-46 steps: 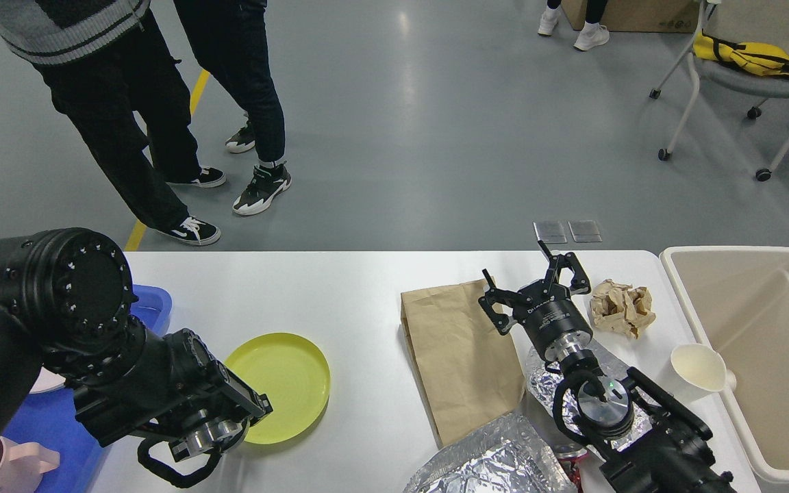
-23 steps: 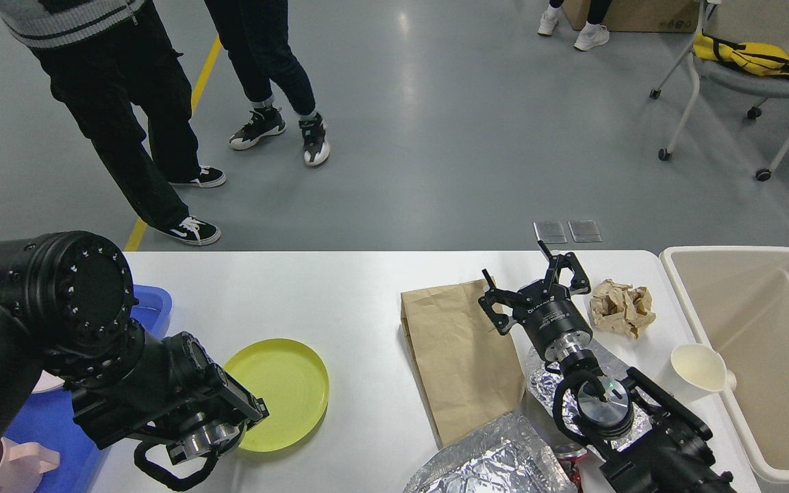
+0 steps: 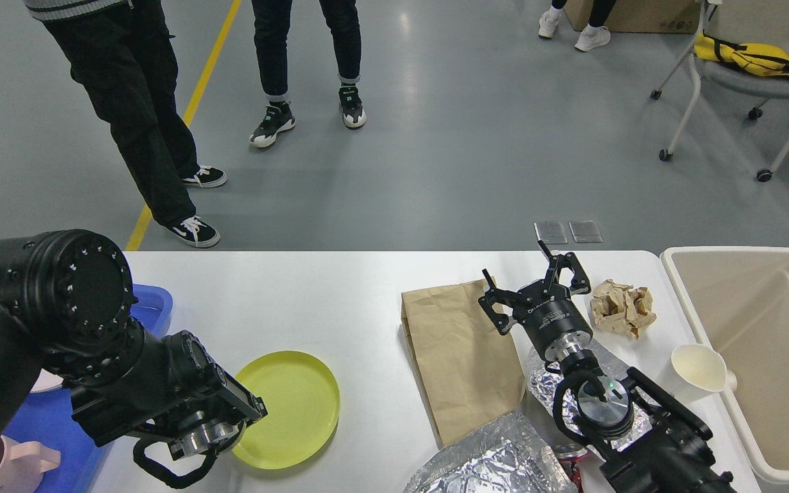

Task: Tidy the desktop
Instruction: 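Grasp the rim of the yellow plate with the left gripper, then lift the yellow plate and carry it over the blue tray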

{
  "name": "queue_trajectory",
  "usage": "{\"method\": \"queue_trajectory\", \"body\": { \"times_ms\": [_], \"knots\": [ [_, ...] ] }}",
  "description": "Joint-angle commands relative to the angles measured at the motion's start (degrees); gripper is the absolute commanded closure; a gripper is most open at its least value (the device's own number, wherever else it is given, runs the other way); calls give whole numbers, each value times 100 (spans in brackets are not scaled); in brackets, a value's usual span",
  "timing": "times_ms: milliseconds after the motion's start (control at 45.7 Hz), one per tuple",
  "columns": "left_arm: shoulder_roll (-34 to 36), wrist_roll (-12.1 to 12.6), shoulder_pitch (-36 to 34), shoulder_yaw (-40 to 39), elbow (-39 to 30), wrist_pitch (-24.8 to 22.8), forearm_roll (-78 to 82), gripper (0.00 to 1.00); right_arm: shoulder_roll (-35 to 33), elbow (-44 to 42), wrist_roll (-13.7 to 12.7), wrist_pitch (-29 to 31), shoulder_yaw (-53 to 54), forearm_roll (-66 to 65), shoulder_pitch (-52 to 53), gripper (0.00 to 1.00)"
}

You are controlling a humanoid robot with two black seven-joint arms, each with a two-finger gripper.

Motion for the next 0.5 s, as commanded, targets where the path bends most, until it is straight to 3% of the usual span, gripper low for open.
{"method": "queue_trajectory", "body": {
  "times_ms": [0,131,328,482],
  "knots": [
    [72,102,-142,-9,-43,-33,22,100,0,4,0,0,-8,0,0,0],
    [300,375,-677,-79,-272,-436,286,100,0,4,0,0,-8,0,0,0],
    [897,577,-2021,-123,-535,-2386,611,100,0,-4,0,0,1,0,0,0],
    [1530,849,-3383,-97,-825,-3643,638,100,9,-4,0,0,1,0,0,0]
  ]
}}
